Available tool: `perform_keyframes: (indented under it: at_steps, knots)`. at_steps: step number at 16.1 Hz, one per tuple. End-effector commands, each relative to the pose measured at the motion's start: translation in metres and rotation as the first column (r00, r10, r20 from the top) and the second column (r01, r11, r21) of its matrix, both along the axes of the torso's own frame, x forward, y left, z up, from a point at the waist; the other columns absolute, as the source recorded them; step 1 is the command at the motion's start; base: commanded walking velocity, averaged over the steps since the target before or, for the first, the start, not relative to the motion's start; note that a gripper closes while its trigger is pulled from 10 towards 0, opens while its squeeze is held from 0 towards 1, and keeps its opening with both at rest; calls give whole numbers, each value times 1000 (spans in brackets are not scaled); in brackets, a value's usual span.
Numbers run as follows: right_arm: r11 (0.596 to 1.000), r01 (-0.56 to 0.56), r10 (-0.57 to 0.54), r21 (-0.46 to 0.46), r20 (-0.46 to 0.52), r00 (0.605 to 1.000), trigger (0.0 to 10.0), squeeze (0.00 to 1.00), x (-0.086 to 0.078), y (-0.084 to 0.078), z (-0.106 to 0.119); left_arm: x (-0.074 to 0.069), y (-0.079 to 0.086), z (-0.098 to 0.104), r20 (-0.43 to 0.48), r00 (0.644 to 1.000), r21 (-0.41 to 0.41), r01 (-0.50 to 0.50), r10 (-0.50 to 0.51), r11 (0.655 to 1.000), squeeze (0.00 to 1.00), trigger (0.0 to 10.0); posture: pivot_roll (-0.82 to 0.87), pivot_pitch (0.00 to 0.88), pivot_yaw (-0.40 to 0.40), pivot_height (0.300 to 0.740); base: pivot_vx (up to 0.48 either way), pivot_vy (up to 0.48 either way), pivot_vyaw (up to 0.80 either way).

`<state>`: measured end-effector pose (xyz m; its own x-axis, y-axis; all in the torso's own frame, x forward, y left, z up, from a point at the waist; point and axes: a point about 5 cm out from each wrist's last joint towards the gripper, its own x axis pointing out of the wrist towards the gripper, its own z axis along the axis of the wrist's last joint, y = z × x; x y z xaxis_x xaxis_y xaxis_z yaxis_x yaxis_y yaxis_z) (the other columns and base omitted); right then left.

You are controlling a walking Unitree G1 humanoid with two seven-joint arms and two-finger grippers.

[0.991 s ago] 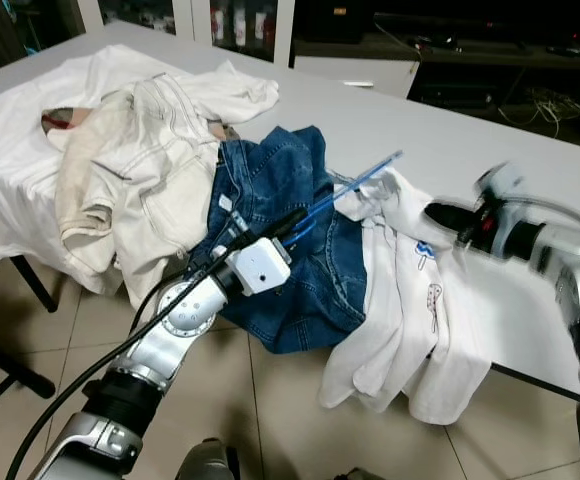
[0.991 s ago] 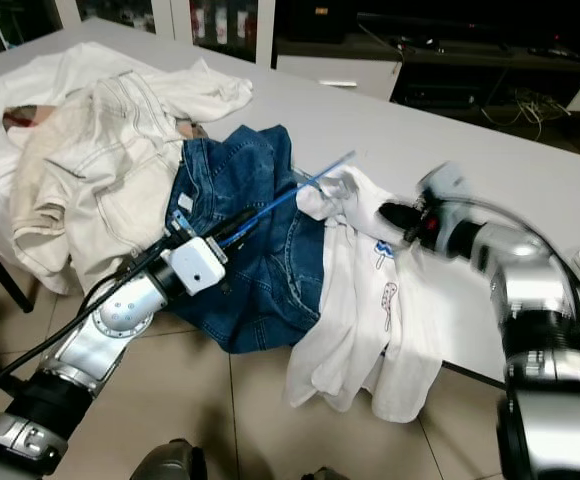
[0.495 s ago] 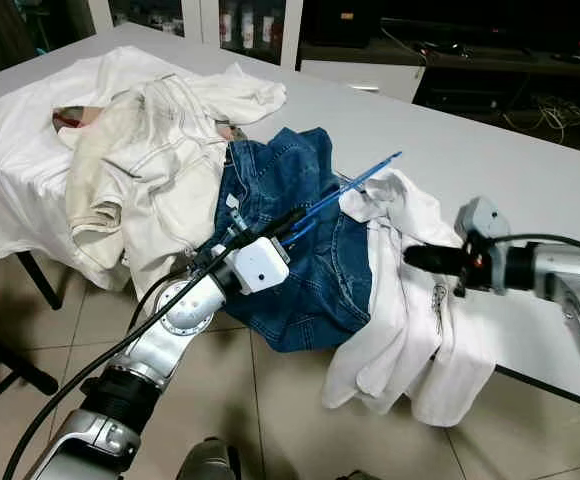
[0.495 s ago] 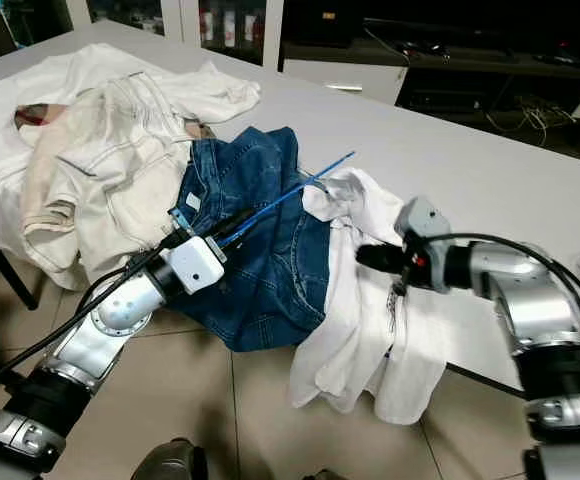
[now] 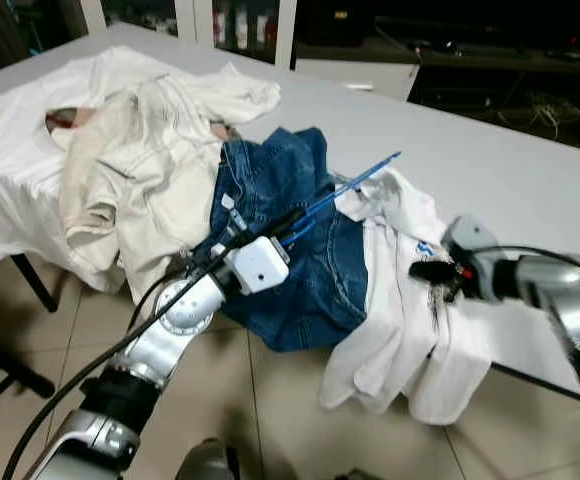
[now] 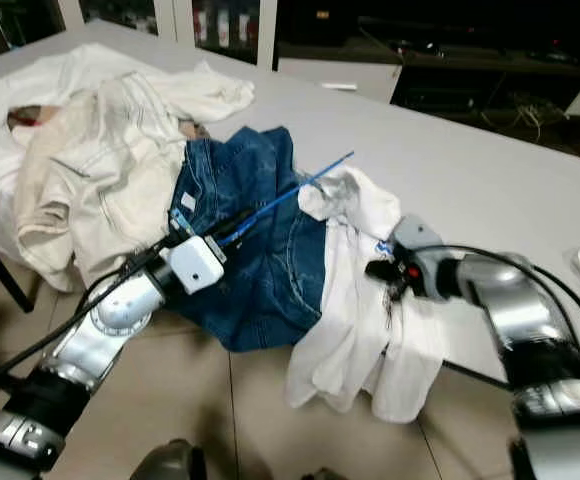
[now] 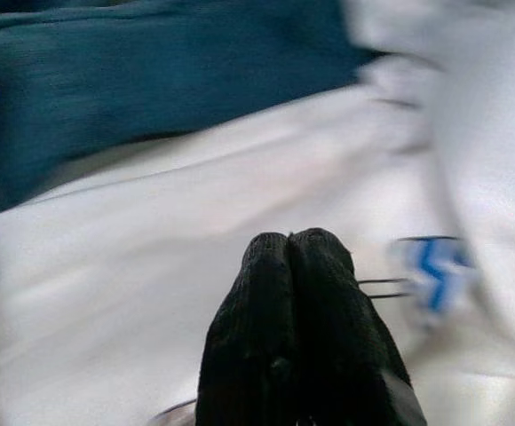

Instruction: Hang hanger

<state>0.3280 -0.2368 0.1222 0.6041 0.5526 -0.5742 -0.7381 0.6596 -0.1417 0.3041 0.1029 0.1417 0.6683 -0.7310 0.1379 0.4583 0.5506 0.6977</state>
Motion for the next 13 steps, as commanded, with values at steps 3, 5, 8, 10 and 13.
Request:
perform_keyframes:
  at_steps: [3,5,8,10,13]
  knots:
    - [981,176,-173,-80,45,984,2000,0,14,-8,-4,1,-2,3,17,1000,6,10,-10,1000,0,10000,128,0,-89,710,0,0,0]
    - [973,205,-200,-104,58,978,2314,0,19,-5,-7,0,-1,3,16,1000,6,8,-8,1000,0,10000,135,0,-92,710,0,0,0]
    - [951,277,-266,-135,93,959,3922,0,31,6,-12,0,-1,3,16,1000,4,5,-5,1000,0,10000,141,0,-95,710,0,0,0]
    - [941,306,-291,-142,115,950,4549,0,34,10,-13,0,-2,3,17,1000,3,5,-5,1000,0,10000,140,0,-95,710,0,0,0]
    - [917,379,-356,-123,178,917,7843,0,44,19,-9,-1,-4,3,15,1000,1,9,-10,1000,0,10000,141,0,-94,710,0,0,0]
